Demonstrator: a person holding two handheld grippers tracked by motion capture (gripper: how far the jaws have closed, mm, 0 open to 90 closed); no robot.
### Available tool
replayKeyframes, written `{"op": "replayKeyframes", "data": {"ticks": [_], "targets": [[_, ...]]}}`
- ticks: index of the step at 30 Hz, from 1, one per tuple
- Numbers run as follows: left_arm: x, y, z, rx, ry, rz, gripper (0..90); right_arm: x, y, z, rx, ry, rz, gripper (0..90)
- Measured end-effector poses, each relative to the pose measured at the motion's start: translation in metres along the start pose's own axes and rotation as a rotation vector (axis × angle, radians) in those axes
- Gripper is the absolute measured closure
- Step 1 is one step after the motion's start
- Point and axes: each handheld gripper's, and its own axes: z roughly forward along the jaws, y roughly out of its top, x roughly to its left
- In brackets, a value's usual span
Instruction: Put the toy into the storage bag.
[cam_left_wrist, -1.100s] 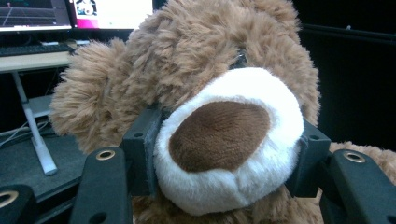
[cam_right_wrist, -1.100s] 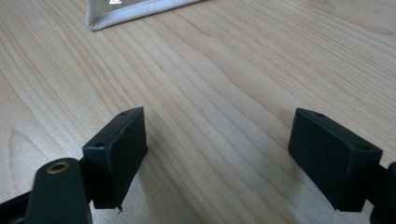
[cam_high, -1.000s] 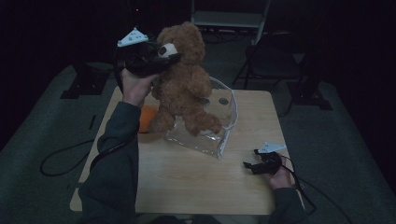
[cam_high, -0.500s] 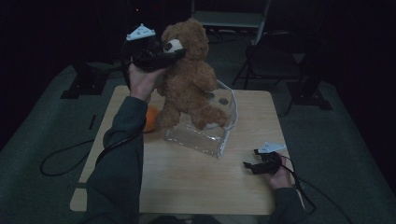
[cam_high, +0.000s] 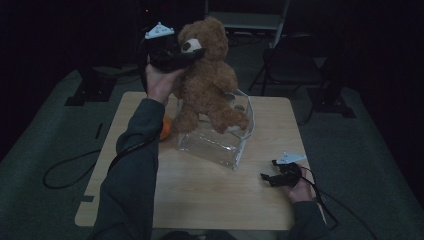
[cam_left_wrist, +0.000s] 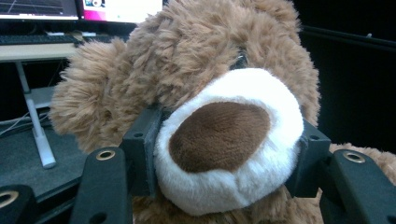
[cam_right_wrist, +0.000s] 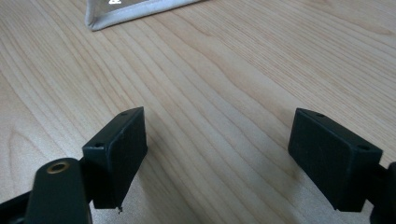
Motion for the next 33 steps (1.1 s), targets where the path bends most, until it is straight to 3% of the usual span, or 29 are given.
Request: {"op": "replayKeyframes", "data": {"ticks": [19,27,33], "targets": [[0.000,0.001,0.016,-0.004,0.036,-0.041,41.1,0.000,0.000,0.000,0.001,0.001,0.001,18.6],[-0.001,0.003,0.021,-0.015,0.081,-0.069,41.2,0.000,0.000,0.000,0.001,0.000,0.000,18.6],[-0.004,0.005,0.023,-0.040,0.099,-0.062,41.2,0.000,0.000,0.000,0.002,0.000,0.001,18.6]]}}
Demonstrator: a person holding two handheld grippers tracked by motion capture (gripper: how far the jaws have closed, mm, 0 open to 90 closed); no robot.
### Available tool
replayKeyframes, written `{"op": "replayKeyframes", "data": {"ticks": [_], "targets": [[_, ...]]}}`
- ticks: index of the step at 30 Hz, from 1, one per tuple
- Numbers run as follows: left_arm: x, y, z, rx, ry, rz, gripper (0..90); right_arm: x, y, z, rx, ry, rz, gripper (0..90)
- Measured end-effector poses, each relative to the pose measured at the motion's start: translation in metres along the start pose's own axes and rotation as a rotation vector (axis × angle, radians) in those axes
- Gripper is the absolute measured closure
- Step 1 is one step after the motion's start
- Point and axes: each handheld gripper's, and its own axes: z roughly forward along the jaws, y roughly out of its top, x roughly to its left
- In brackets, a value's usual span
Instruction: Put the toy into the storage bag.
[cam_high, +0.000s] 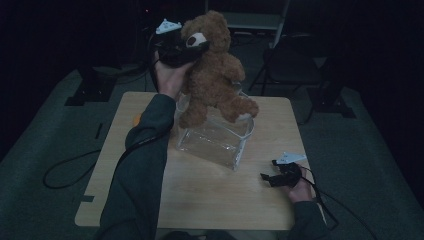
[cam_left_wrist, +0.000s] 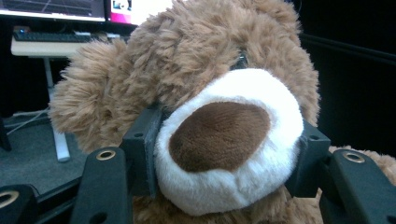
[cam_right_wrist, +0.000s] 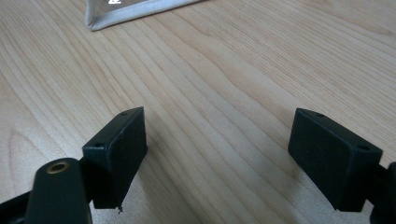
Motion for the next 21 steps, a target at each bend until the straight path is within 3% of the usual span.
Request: {"op": "replayKeyframes", "data": {"ticks": [11,15,21], "targets": [[0.000,0.015,-0.003,-0.051,0.027,-0.012,41.2,0.000,0.000,0.000,-0.001,0.000,0.001,18.6],[0.002,0.014,0.001,-0.075,0.036,0.005,41.1,0.000,0.000,0.000,-0.001,-0.001,0.001,18.6],[0.005,0.001,0.011,-0.064,0.045,0.007,41.1,0.000,0.000,0.000,0.000,-0.001,0.002,18.6]]}}
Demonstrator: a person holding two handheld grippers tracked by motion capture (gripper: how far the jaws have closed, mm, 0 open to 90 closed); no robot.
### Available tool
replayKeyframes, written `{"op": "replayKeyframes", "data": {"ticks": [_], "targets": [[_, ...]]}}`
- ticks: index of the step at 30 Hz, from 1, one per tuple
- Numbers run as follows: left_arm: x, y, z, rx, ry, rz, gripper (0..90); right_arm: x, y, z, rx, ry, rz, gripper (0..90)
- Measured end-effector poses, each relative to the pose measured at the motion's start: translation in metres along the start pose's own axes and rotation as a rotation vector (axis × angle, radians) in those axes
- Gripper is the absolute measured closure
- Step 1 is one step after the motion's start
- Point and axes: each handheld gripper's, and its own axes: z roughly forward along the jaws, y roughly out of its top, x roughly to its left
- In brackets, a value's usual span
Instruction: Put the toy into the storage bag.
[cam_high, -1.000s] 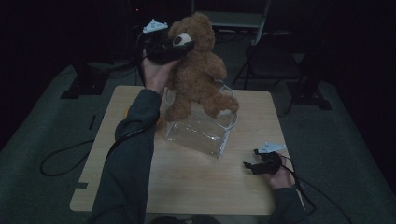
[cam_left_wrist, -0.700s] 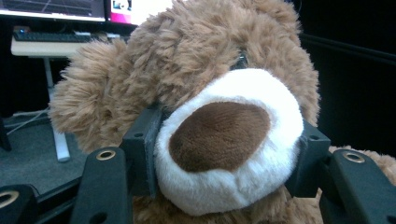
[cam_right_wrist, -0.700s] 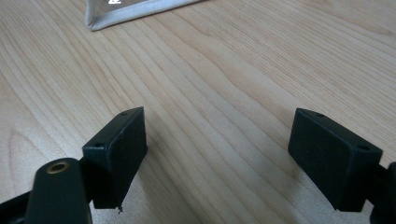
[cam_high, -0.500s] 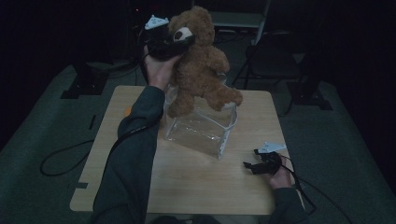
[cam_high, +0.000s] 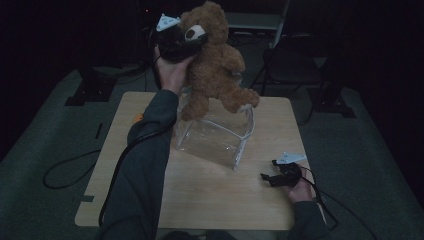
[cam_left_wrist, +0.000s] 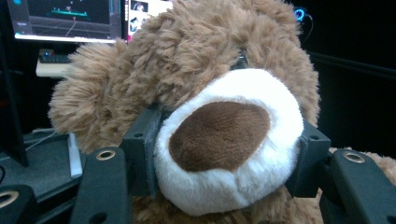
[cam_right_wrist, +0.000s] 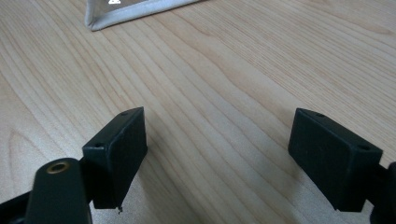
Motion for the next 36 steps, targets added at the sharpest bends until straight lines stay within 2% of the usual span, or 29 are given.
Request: {"op": "replayKeyframes", "data": {"ticks": [15,22,36], "targets": [[-0.006,-0.028,0.018,0.062,-0.011,0.031,41.0,0.000,0.000,0.000,0.000,0.000,-0.001,18.6],[-0.013,-0.036,0.026,0.092,-0.002,0.083,40.9,0.000,0.000,0.000,-0.001,0.000,-0.002,18.6],[-0.019,-0.055,0.039,0.153,-0.011,0.126,40.8,0.000,0.000,0.000,-0.001,0.001,-0.003,18.6]]}}
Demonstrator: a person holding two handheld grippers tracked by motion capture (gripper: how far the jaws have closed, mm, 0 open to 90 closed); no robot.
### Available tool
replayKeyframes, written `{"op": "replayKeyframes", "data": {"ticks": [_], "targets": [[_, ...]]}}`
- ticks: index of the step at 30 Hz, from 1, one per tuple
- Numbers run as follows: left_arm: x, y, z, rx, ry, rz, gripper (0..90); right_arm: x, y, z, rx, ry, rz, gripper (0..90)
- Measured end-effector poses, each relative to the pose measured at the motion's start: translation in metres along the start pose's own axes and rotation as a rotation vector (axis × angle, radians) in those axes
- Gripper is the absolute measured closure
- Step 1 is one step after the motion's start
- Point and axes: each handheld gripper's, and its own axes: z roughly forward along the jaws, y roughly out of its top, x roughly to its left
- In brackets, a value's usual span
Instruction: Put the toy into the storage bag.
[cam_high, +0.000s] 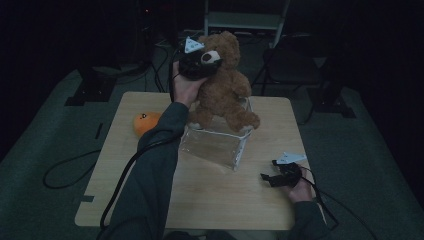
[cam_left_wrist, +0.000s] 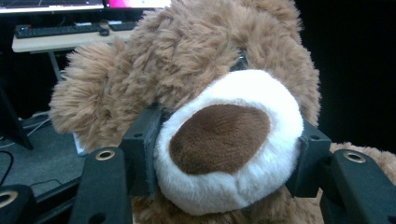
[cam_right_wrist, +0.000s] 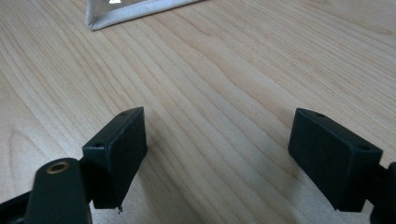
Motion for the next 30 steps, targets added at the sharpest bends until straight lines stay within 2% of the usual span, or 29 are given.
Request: {"op": "replayKeyframes", "data": {"ticks": [8,30], "targets": [[-0.009,-0.005,0.007,0.029,0.000,0.054,40.7,0.000,0.000,0.000,0.001,0.001,0.000,18.6],[-0.021,-0.024,0.021,0.109,-0.039,0.120,40.7,0.000,0.000,0.000,-0.001,0.001,0.001,18.6]]}}
